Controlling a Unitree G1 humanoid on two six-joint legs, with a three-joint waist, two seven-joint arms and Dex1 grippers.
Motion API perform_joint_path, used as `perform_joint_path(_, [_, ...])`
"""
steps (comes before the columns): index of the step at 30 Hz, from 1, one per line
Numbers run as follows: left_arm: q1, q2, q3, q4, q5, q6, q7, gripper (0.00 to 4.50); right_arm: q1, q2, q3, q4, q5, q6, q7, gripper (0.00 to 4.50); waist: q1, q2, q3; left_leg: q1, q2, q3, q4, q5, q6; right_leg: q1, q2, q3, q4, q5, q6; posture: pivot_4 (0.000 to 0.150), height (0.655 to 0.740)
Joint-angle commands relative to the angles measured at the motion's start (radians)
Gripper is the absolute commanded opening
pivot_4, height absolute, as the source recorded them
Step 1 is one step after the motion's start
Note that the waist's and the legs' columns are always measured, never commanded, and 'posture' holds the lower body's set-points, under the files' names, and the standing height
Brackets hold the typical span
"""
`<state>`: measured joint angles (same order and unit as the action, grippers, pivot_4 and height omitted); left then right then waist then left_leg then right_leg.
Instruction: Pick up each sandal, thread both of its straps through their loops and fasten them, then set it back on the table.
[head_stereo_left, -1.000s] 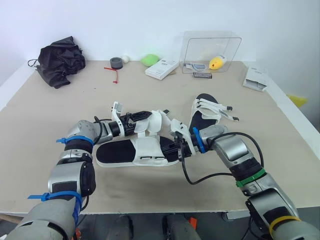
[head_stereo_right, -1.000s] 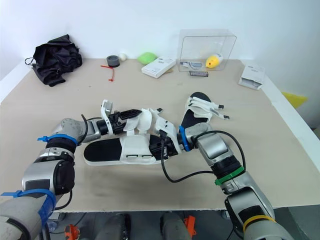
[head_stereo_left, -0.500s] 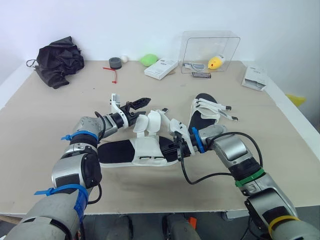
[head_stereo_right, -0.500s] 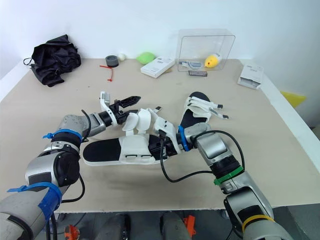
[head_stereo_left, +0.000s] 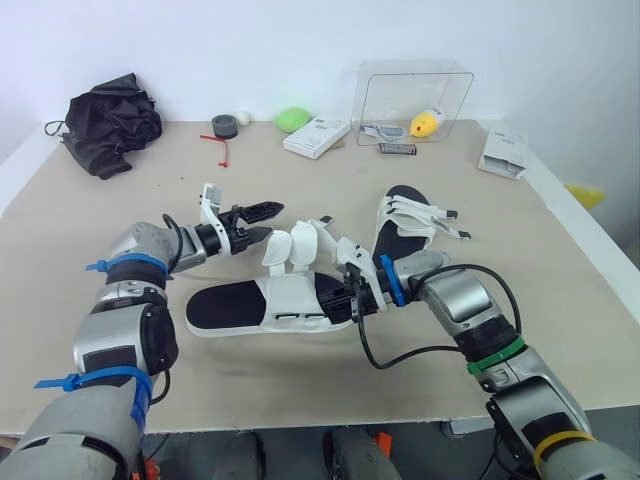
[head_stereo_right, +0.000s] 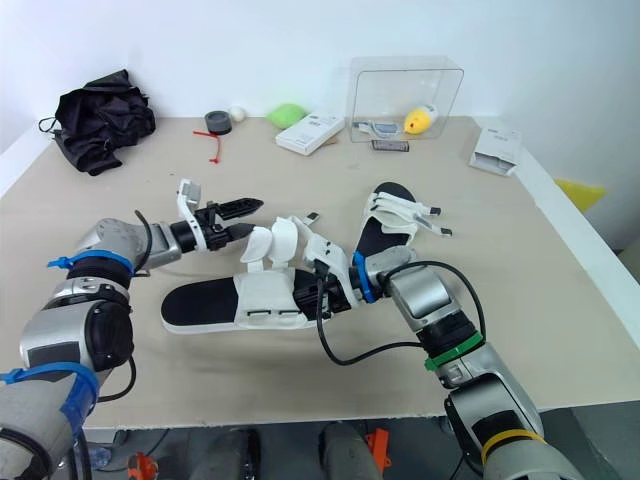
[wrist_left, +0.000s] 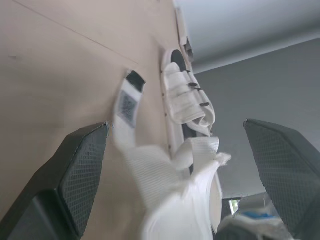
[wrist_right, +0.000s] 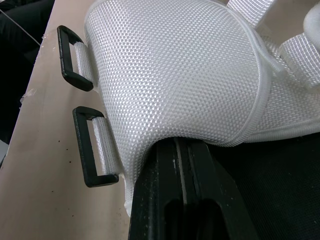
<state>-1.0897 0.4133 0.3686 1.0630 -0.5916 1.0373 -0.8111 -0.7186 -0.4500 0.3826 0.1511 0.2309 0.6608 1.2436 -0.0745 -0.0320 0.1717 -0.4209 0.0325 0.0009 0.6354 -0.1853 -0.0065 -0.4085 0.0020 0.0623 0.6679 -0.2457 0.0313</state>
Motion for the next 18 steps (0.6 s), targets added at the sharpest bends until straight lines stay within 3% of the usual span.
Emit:
perform_joint_path(1, [0.010,0.007,-0.034,-0.063,-0.002,0.072,-0.068,4.48,0.016,0.004,0.032,-0.002,-0.011,0.015,-0.001,0.00,0.000,0.000,0.000,0.000,0.000,0.000,0.000,0.000,0.000,0.000,0.000,0.000,0.000,0.000,0.000,0.150,0.7400])
perform_joint_path(8, [0.114,-0.066,-0.094,-0.211,-0.029,0.205,-0.102,4.48,0.016,0.007,0.029,-0.012,-0.009,0.024,-0.009,0.00,0.000,0.000,0.000,0.000,0.000,0.000,0.000,0.000,0.000,0.000,0.000,0.000,0.000,0.000,0.000,0.150,0.7400])
perform_joint_path(18, [0.016,-0.189,0.092,-0.018,-0.056,-0.025,0.063,4.48,0.026,0.004,0.028,-0.035,-0.004,0.041,-0.019,0.00,0.002,0.000,0.000,0.000,-0.001,0.000,0.000,0.001,-0.003,0.001,-0.002,0.000,0.000,0.000,0.001,0.150,0.7400])
